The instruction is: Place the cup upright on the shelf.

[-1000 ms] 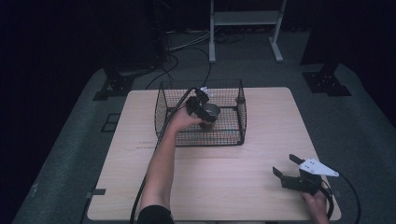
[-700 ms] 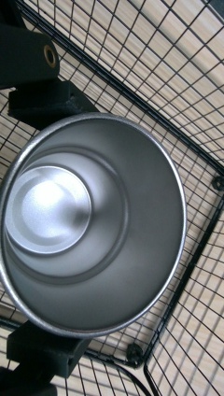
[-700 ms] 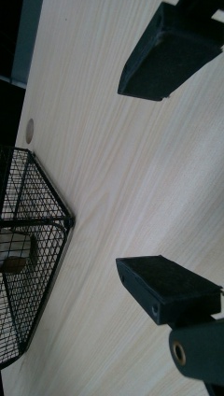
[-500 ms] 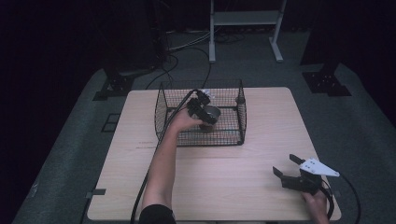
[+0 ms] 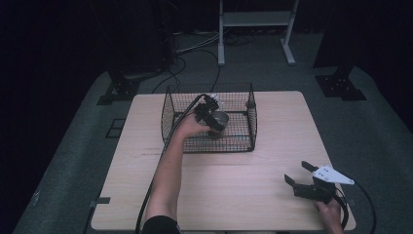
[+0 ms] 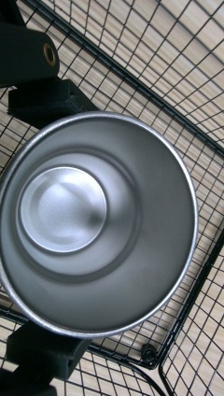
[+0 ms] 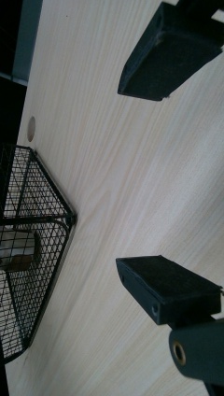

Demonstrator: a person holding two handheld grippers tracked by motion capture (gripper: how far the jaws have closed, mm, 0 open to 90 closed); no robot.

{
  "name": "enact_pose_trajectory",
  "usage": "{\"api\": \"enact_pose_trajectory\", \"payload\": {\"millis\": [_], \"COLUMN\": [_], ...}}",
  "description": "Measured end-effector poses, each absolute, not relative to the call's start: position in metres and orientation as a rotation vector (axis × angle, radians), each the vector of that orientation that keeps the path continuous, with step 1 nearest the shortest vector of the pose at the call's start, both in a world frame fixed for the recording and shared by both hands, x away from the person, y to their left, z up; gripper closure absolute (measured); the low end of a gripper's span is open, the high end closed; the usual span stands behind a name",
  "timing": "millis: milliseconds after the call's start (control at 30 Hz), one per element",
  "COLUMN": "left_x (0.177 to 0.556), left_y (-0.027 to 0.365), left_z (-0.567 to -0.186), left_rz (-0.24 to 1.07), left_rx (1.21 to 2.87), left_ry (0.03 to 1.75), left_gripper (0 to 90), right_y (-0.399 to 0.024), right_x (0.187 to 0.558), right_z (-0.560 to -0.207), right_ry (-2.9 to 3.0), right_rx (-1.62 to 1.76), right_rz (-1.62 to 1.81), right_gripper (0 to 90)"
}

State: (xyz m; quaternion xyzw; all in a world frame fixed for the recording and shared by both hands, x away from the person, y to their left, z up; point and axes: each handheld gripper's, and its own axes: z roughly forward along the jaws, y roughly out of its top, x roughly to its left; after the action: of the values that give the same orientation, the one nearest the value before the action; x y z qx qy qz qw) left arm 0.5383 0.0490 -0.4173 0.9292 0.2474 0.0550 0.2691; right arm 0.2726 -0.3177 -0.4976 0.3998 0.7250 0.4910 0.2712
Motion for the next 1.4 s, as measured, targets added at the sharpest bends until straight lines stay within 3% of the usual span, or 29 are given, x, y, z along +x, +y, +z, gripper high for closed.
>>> {"api": "enact_pose_trajectory", "payload": {"millis": [967,1400], "left_x": [0.53,0.523], "left_y": [0.056,0.067], "left_z": [-0.408,-0.397], "left_rz": [0.142,0.185], "left_rx": [2.51,2.428], "left_ry": [0.676,0.677], "left_gripper": [7.7,5.3], "right_y": [-0.317,-0.317], "right_x": [0.273,0.273], "right_z": [-0.498,-0.498], "right_ry": [1.951,1.947], "right_rx": [1.085,1.088], "right_rz": [1.319,1.306], "right_gripper": [13.4,13.4]}}
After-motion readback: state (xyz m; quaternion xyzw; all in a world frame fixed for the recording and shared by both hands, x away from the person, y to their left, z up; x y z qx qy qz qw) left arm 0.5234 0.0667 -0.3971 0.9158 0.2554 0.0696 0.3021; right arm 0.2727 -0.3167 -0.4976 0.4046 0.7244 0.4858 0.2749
